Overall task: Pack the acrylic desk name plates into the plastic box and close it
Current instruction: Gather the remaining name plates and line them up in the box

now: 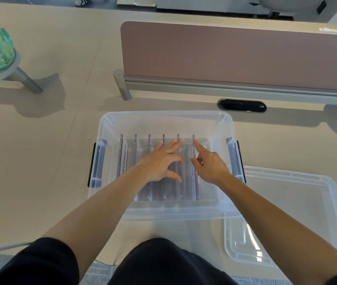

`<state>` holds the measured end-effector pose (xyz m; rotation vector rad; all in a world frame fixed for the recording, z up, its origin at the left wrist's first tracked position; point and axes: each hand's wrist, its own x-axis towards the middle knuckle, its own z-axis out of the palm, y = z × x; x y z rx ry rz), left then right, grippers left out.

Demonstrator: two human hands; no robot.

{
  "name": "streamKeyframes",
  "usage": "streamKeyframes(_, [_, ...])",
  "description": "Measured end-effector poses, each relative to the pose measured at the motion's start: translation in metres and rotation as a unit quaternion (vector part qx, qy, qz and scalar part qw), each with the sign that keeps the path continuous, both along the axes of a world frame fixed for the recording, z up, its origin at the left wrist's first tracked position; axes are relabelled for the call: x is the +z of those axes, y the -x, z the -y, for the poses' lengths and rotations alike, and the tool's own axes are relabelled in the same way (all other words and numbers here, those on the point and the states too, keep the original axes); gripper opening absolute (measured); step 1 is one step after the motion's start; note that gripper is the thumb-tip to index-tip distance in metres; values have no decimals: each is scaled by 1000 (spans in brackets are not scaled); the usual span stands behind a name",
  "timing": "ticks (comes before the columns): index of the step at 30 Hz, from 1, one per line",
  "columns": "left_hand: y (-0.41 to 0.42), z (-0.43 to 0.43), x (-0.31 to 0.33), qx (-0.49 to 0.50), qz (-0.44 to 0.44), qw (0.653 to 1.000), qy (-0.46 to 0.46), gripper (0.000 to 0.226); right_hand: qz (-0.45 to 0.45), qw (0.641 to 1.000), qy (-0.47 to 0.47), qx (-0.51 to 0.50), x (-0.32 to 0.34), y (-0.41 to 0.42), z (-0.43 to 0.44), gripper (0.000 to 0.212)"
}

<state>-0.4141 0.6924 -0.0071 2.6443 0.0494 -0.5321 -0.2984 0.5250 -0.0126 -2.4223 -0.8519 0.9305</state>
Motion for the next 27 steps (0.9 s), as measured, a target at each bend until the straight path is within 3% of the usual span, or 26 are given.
streamKeyframes(27, [0, 2, 0, 7, -8, 1000, 8, 67, 15, 999, -3, 46, -5, -2, -2, 65])
